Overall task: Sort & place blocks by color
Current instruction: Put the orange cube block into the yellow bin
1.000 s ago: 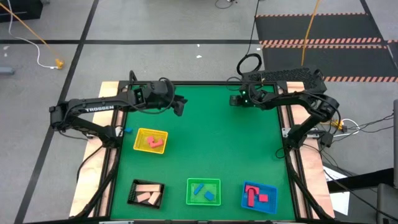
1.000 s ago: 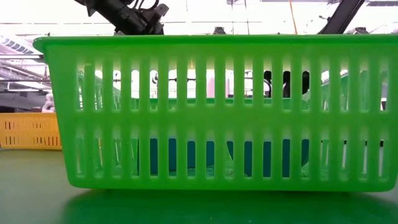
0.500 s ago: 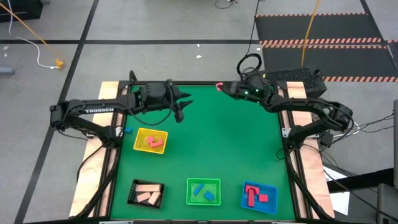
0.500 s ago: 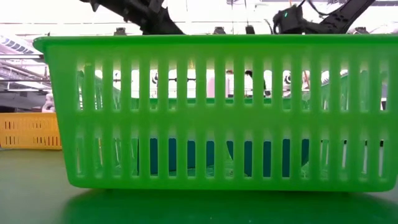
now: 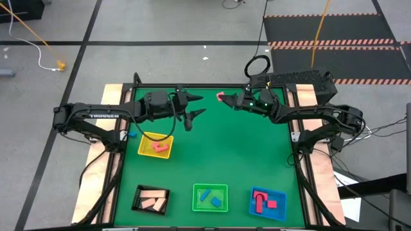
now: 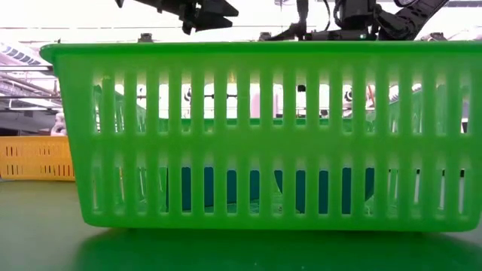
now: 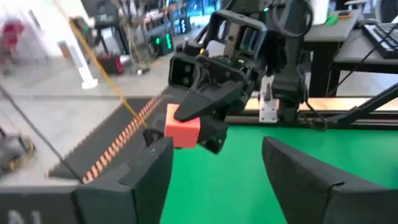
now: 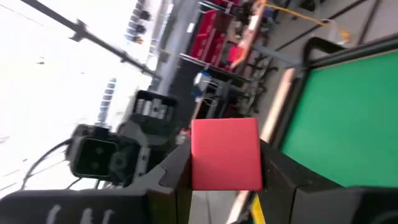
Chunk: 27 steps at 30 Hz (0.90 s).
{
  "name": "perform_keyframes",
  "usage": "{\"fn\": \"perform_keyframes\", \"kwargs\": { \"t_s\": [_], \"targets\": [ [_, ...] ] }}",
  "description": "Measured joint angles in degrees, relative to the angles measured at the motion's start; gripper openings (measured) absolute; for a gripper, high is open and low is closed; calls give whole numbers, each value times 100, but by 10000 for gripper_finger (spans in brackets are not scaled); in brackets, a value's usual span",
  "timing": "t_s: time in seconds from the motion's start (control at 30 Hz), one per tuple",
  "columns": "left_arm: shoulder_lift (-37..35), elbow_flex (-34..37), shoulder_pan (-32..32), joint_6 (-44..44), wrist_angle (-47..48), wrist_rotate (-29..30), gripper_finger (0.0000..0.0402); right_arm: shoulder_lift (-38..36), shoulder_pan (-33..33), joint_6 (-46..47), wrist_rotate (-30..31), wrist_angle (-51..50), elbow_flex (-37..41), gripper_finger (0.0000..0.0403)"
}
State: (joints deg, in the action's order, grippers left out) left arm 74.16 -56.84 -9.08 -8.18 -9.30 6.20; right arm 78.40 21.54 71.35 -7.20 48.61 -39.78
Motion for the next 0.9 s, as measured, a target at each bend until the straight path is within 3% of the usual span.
{"fn": "perform_keyframes", "kwargs": {
  "t_s": [0.23,0.47,0.9],
  "targets": [
    [336,-13,160,-708,-798,2,283,-3,-263,-305,142,44,-422,116],
    [562,4,177,-1199,-1441,646,285,-3,-468,-603,144,42,-774,116],
    [917,-6,177,-1532,-2210,695,285,-3,-743,-713,144,-52,-880,116]
  ]
}}
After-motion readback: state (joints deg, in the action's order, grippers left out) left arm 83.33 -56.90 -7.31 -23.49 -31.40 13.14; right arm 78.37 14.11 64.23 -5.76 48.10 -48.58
